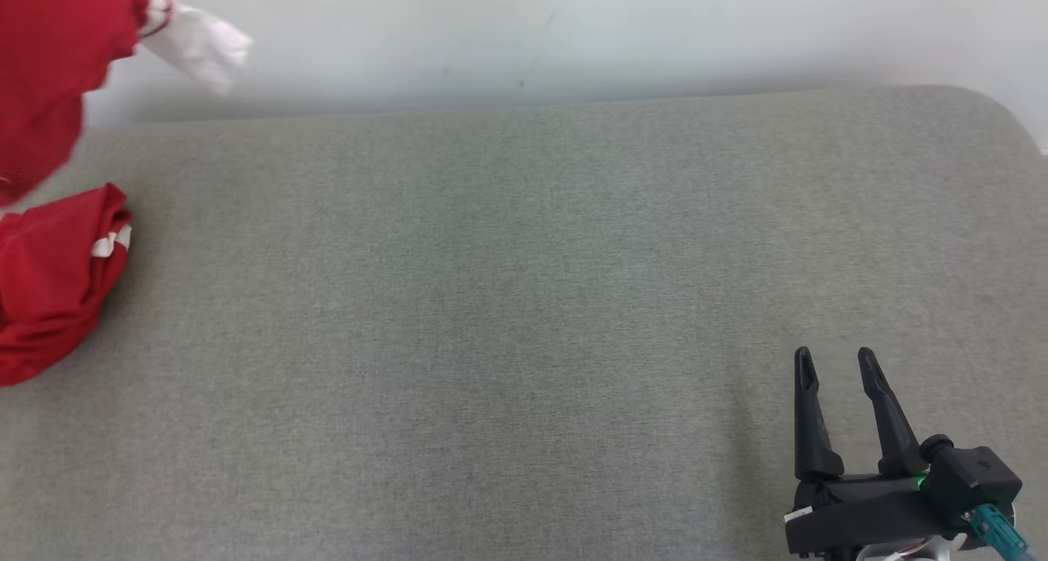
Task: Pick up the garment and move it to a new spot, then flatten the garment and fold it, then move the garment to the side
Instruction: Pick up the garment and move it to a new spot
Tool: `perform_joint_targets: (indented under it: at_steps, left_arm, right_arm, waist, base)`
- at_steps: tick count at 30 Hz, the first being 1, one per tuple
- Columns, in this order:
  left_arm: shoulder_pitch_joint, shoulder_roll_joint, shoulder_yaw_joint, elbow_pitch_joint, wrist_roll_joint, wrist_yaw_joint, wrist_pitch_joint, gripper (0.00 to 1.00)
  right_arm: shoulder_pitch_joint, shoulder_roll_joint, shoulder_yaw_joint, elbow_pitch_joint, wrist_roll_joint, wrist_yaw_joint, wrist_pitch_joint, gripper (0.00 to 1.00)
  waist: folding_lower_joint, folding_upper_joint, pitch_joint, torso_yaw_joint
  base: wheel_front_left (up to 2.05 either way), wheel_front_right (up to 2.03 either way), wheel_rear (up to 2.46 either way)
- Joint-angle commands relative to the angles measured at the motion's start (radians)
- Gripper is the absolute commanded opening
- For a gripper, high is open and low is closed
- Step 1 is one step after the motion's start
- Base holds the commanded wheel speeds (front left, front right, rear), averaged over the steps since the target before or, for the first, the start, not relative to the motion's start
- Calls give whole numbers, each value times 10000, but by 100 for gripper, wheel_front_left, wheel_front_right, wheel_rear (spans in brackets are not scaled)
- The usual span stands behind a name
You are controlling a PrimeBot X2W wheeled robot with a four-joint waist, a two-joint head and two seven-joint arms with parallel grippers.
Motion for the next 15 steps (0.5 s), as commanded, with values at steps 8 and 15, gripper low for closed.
perform_joint_targets:
  at_steps: [8,15]
  left_arm:
    - [224,-939,-444,-1479,-310,152,203,0]
    - [898,-1511,-749,-2417,-410,513,234,0]
  right_arm:
    - [233,10,162,-20,156,-21,2,100]
    - [404,8,187,-64,237,-21,3,100]
  waist:
    - [2,1,-250,-1069]
    - [2,1,-226,-1848]
  base:
    - [0,0,0]
    - [0,0,0]
